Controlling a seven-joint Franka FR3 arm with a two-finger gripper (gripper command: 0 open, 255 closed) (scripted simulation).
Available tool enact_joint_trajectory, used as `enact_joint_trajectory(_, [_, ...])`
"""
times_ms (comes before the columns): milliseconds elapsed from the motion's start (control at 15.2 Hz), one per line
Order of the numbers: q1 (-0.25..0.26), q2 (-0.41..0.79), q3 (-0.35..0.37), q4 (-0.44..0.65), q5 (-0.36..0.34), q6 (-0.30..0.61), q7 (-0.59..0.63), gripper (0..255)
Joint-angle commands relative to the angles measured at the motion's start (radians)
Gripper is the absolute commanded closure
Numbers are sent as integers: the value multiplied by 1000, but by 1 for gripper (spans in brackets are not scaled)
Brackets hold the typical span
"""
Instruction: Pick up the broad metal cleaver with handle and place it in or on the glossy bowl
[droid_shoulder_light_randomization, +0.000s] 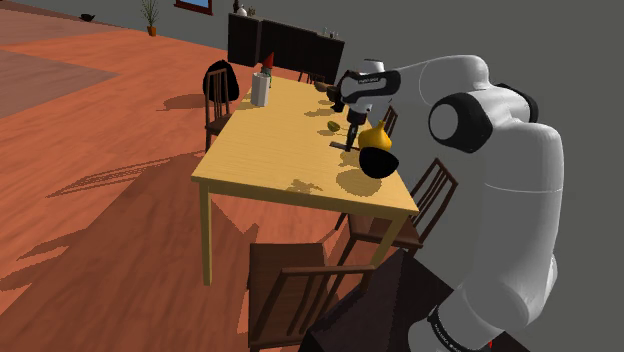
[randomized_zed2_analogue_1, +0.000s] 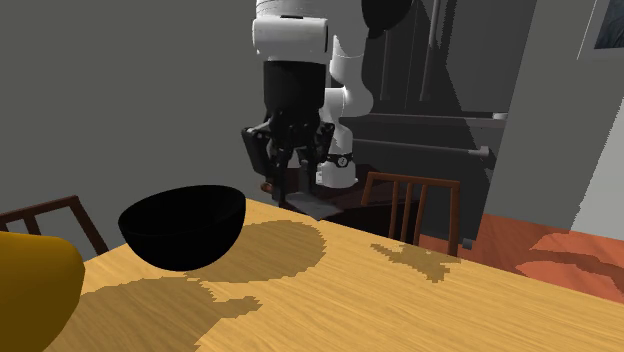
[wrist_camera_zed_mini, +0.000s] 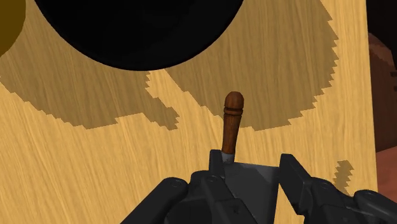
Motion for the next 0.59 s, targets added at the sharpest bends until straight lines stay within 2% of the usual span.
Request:
enact_joint_trajectory(0, [0, -5, -1, 16, -2, -21, 1, 255])
enact_joint_trajectory(330, [-2, -16, -4, 60, -7, -76, 2, 255])
enact_joint_trajectory(528, [-46, -23, -20, 51, -2, -72, -58, 255])
